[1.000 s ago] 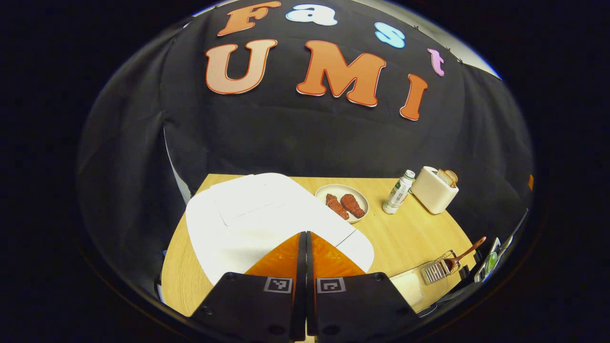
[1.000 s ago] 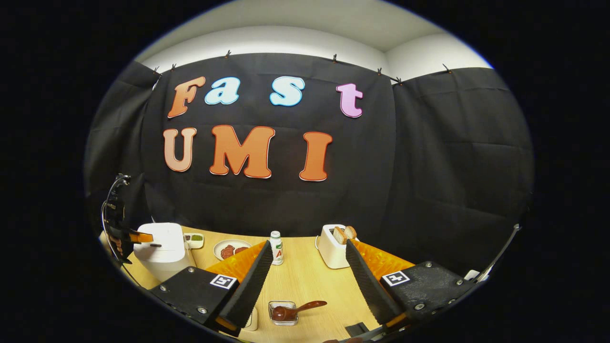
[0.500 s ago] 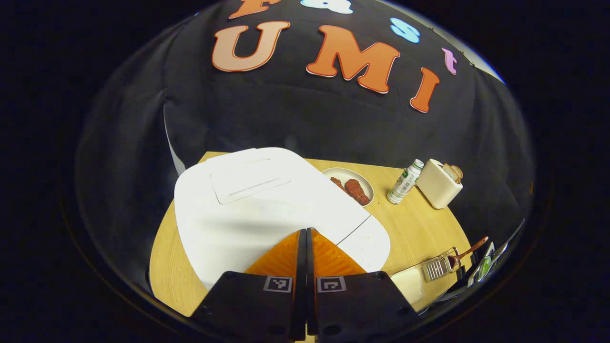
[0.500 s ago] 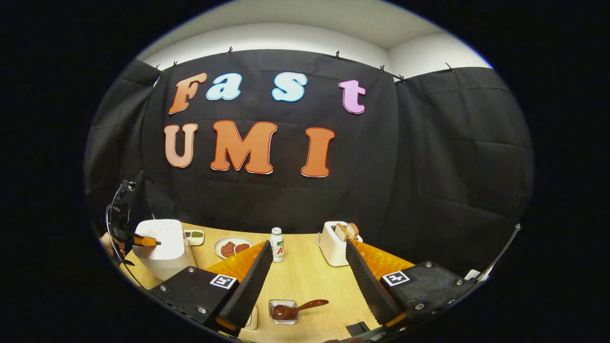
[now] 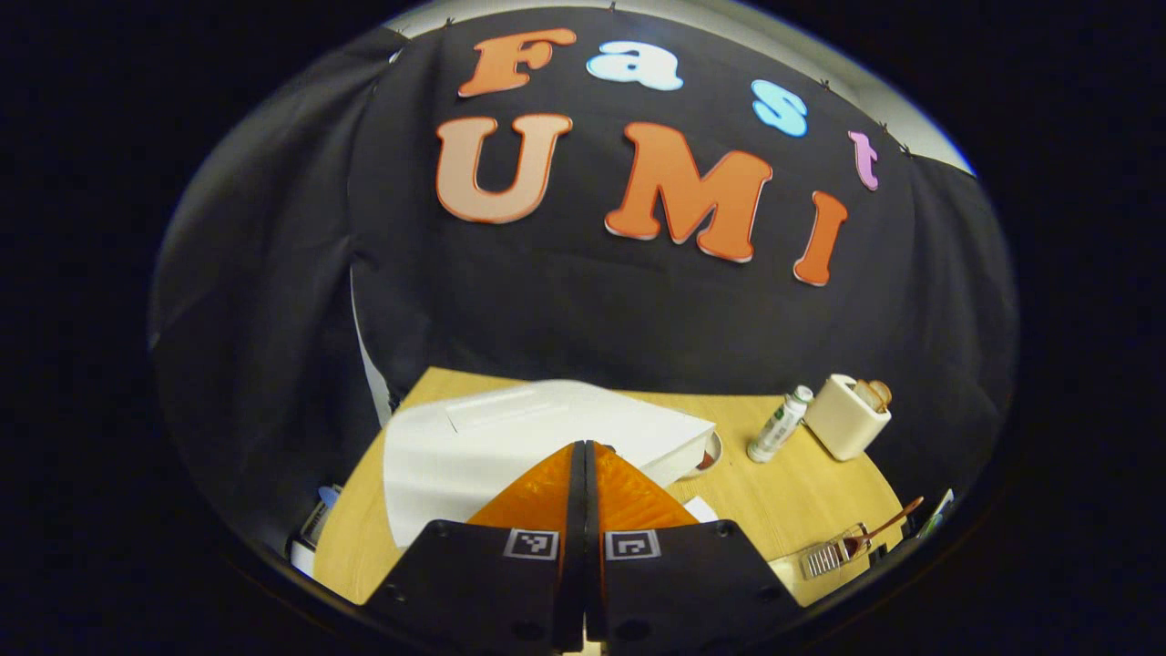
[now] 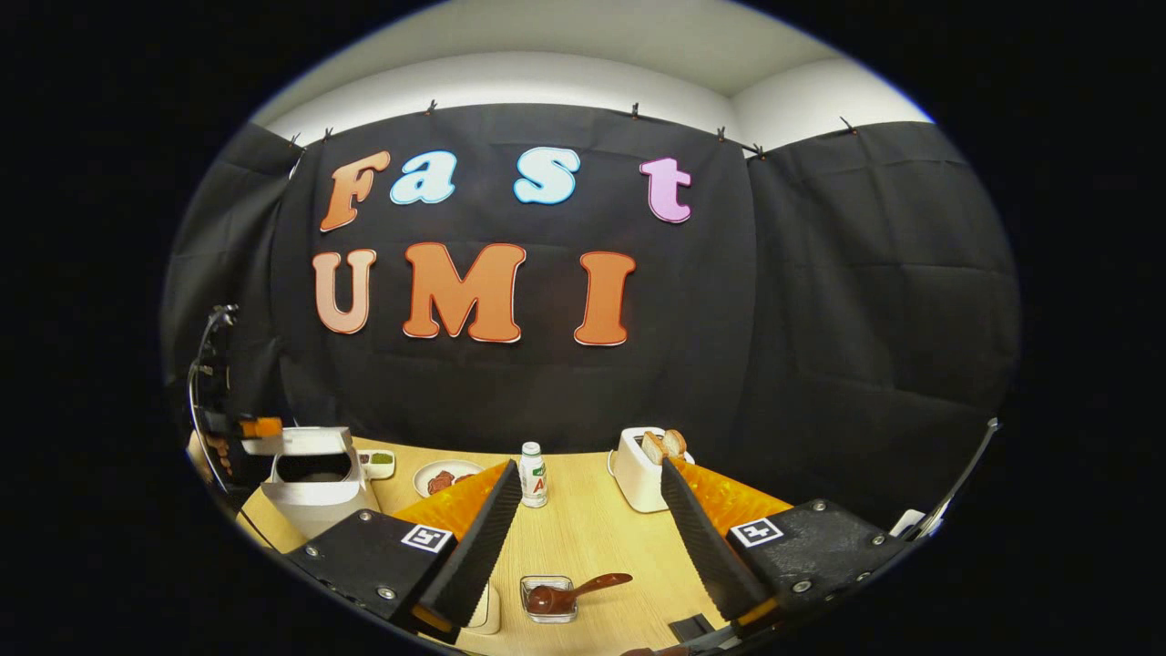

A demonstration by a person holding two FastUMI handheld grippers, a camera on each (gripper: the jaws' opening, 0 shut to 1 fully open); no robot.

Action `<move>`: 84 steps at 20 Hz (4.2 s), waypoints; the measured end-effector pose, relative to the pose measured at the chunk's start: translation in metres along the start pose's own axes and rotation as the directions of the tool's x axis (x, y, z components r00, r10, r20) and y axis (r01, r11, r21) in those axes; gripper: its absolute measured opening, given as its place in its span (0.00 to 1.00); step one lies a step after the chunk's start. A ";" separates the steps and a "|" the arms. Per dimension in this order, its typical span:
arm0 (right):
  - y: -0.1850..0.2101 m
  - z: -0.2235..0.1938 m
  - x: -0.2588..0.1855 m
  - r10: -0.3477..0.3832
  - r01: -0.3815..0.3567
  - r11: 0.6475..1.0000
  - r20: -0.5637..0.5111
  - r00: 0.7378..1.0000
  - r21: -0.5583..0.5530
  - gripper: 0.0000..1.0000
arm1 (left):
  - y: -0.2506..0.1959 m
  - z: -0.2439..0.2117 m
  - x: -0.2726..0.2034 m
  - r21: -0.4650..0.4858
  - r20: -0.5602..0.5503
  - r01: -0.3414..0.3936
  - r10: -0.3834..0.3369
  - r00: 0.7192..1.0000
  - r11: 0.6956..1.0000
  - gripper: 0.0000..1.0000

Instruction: Close the left gripper, press the button to open the rice cooker; take a wooden spoon from the chopstick holder with the right hand, scoop a spoonful of rice and pour it into the rice cooker, then put the wooden spoon back into the chopstick holder.

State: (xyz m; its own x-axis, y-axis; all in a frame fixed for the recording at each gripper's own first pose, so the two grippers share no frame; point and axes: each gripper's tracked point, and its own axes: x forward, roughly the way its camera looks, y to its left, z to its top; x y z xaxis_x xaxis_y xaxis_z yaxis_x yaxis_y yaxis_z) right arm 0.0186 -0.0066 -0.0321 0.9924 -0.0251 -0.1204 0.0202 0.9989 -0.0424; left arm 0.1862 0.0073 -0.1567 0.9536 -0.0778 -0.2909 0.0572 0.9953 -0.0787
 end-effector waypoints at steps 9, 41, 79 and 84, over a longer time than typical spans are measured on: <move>-0.004 -0.007 -0.007 0.010 -0.011 0.999 0.025 1.000 0.041 0.95 | 0.008 0.048 -0.065 0.019 0.107 -0.041 0.039 0.994 0.999 0.05; -0.006 -0.264 0.096 0.131 0.080 0.850 -0.357 0.925 0.521 0.82 | 0.045 0.053 -0.176 0.029 0.218 -0.196 0.185 0.958 0.980 0.99; 0.196 -0.199 0.042 0.334 -0.313 0.942 -0.252 0.908 0.121 0.06 | 0.089 0.044 -0.162 0.056 0.165 -0.219 0.207 0.964 0.974 0.96; 0.198 -0.231 0.041 0.310 -0.284 0.950 -0.266 0.913 0.133 0.06 | 0.094 0.040 -0.157 0.068 0.143 -0.230 0.218 0.965 0.971 0.96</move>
State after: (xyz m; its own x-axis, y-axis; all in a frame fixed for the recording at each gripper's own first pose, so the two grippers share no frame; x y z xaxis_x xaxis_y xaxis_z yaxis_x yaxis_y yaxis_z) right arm 0.0356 0.1813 -0.2746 0.8800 0.2761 -0.3865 -0.2463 0.9610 0.1259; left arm 0.0540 0.1150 -0.0799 0.9753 0.1504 -0.1617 -0.1432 0.9881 0.0555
